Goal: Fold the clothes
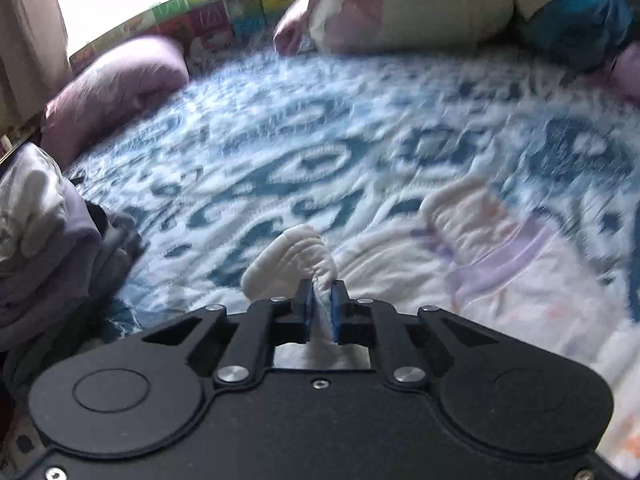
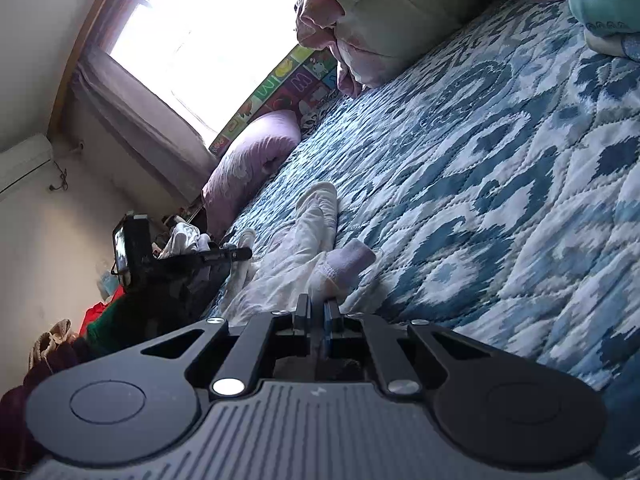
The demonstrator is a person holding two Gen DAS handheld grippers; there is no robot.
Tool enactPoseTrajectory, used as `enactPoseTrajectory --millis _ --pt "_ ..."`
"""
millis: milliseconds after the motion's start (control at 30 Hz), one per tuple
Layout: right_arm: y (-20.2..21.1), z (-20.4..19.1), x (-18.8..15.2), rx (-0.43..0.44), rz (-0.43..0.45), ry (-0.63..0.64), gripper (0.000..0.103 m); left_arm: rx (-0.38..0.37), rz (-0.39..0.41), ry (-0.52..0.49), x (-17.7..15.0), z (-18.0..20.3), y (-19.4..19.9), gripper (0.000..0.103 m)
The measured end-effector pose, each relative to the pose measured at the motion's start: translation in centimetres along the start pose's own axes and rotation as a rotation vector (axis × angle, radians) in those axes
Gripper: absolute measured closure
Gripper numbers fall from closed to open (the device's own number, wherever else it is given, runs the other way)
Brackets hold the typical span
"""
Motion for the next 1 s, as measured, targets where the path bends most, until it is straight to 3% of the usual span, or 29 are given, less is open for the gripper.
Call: enactPoseTrajectory --millis 100,167,300,400,467,533,600,633,667,700,733,767,1000 --pt "0.2 -0.1 0.2 0.001 0.01 0.005 0.095 -0.034 -0.03 0.004 -0.3 0.1 -1.1 0.091" --pt "0.4 0.0 0.4 0.003 0.022 0.0 0.095 -0.1 -0.022 0.054 0.1 -0.6 0.3 0.077" --pt "0.6 -0.1 0.5 0.014 0.027 -0.001 0.095 -0.152 0.053 0.175 0.6 -3.5 4.1 0.077" --pt "0.6 -0.2 0.5 0.017 0.027 -0.002 0.095 -0.135 0.086 0.24 0.8 -5.5 5.2 0.077" --pt "0.6 -0.2 0.5 0.017 0.029 -0.002 0.095 -0.092 0.086 0.27 0.9 -6.6 4.7 0.077" --pt "0.6 -0.3 0.6 0.015 0.028 0.001 0.095 -0.113 0.058 0.326 1.0 -6.8 4.1 0.077" --pt "0.5 -0.2 0.6 0.011 0.027 0.003 0.095 -0.148 0.044 0.303 1.1 -5.3 4.0 0.073" --pt "0.4 -0.2 0.6 0.01 0.026 0.001 0.095 -0.145 0.043 0.27 1.0 -4.5 3.8 0.062" --pt "0.3 -0.1 0.6 0.009 0.024 -0.002 0.095 -0.114 0.042 0.222 1.0 -3.6 3.4 0.059" --pt "0.2 0.0 0.5 0.007 0.02 -0.002 0.095 -0.074 0.04 0.17 0.8 -2.7 2.8 0.062" --pt "0.1 0.0 0.5 0.006 0.017 -0.001 0.095 -0.015 0.028 0.112 0.6 -2.1 1.9 0.083" --pt "0.1 0.0 0.4 0.005 0.014 0.0 0.095 0.035 0.009 0.056 0.2 -1.6 1.1 0.093" --pt "0.4 0.0 0.6 0.017 0.024 -0.01 0.095 -0.014 0.078 0.105 1.0 -0.7 3.5 0.096"
Point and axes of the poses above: each gripper's, at about its wrist camera, not at the fingertips, and y roughly against the way its jaws point, z to its right, x to its top, the point moved 6 cm from there along -y, roughly the way its jaws point, and after that the axes turned 9 degrees about y, right-handed, at the moved point
